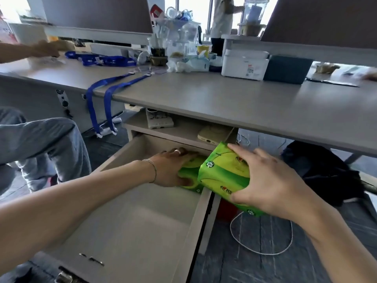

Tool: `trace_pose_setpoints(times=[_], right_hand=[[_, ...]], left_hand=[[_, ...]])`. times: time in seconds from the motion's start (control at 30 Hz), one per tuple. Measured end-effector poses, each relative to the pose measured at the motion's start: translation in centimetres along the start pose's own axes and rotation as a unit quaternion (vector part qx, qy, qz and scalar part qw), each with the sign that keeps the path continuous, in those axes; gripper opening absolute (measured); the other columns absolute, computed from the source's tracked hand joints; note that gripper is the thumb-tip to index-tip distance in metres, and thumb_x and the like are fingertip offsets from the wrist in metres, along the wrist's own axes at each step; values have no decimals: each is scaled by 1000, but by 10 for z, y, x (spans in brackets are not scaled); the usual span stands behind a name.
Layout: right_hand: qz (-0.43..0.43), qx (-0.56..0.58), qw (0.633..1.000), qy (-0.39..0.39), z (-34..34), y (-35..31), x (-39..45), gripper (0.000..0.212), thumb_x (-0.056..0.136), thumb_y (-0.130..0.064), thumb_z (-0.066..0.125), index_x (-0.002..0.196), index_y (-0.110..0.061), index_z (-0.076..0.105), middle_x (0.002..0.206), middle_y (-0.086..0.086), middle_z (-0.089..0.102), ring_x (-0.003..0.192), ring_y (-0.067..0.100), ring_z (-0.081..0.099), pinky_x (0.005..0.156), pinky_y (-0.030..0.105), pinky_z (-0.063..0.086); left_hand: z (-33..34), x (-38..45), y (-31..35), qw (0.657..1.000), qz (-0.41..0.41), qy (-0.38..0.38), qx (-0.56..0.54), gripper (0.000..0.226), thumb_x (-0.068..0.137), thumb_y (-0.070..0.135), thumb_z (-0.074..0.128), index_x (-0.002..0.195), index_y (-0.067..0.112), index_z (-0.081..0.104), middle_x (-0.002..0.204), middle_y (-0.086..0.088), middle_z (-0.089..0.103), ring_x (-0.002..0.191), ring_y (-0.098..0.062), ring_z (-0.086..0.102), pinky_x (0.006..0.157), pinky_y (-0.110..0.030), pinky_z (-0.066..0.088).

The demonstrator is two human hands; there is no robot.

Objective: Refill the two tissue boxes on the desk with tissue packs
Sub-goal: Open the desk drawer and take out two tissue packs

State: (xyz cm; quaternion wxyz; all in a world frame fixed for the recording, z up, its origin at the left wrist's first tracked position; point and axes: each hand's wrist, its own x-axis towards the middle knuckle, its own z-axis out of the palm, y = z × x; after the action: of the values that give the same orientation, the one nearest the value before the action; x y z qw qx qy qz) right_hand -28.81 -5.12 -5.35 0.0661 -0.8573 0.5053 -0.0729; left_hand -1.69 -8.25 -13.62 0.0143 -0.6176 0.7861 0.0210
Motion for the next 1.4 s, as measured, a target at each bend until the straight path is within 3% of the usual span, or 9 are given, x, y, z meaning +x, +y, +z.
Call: trace_pose_setpoints(times=[0.1, 0.27, 0.37, 0.53, 0.63, 0.8, 0.93, 1.13, 1.4], right_hand=[[4, 10, 1000, -7, 5, -2, 0, 115, 56, -61, 74, 148, -57, 6, 115, -7, 45, 106, 21, 54, 91, 40, 49], [-20, 18, 1000, 0, 13, -12, 5, 113, 55, -60, 73, 149, -55, 9, 115, -6, 46, 108, 23, 53, 94, 39, 47], [-38, 21, 999, 3, 16, -23, 13, 111, 57, -60, 72, 149, -55, 10, 114, -6, 46, 110, 21, 52, 94, 37, 45], [-59, 19, 998, 5, 24, -35, 27, 110, 59, -61, 73, 149, -54, 9, 120, -7, 46, 113, 20, 49, 92, 35, 42], [-47, 22, 999, -13, 27, -39, 32, 110, 61, -59, 74, 148, -54, 7, 128, -7, 44, 120, 21, 46, 100, 37, 39], [-16, 63, 996, -67, 7, -42, 31, 112, 60, -57, 72, 148, -54, 3, 124, -8, 40, 117, 18, 42, 105, 37, 37], [2, 77, 994, -75, -29, -48, 26, 108, 56, -56, 66, 148, -51, 10, 114, -10, 37, 109, 18, 44, 104, 37, 37], [36, 106, 989, -95, -119, -63, 22, 109, 58, -50, 70, 149, -49, 10, 115, -9, 37, 109, 17, 44, 101, 34, 35], [102, 124, 984, -79, -258, -78, 38, 108, 59, -46, 72, 149, -50, 11, 121, -7, 38, 106, 17, 45, 96, 35, 39]], left_hand=[[2, -8, -4, 997, -16, -16, 79, 98, 75, 79, 54, 154, 36, 14, 149, -11, 33, 133, -32, 39, 108, -43, 38], [-3, -44, -10, 997, -40, -72, -1, 94, 65, 75, 66, 136, 26, 29, 131, -3, 50, 114, -28, 54, 96, -40, 48], [4, -64, -15, 994, -55, -83, -38, 100, 62, 73, 69, 139, 34, 18, 129, -1, 56, 112, -26, 58, 97, -39, 49], [18, -81, -19, 993, -72, -97, 5, 132, 62, 66, 75, 154, 34, -15, 145, -6, 35, 128, -29, 47, 107, -38, 40], [20, -80, -19, 993, -79, -83, -34, 128, 62, 64, 74, 154, 36, -11, 140, -5, 43, 126, -28, 49, 105, -38, 39], [0, -89, -19, 990, -107, -49, -72, 125, 57, 66, 69, 154, 40, -6, 135, -1, 45, 121, -25, 50, 102, -37, 39], [-46, -104, -17, 986, -135, -47, -89, 123, 56, 67, 62, 156, 38, -4, 140, -1, 43, 126, -26, 47, 102, -37, 37], [-146, -119, -15, 985, -130, -61, -100, 123, 53, 64, 65, 157, 37, 5, 124, 0, 50, 110, -27, 55, 95, -39, 43], [-299, -94, -32, 986, -114, -40, -117, 122, 56, 64, 65, 156, 37, -1, 119, 1, 51, 105, -26, 55, 90, -39, 43]])
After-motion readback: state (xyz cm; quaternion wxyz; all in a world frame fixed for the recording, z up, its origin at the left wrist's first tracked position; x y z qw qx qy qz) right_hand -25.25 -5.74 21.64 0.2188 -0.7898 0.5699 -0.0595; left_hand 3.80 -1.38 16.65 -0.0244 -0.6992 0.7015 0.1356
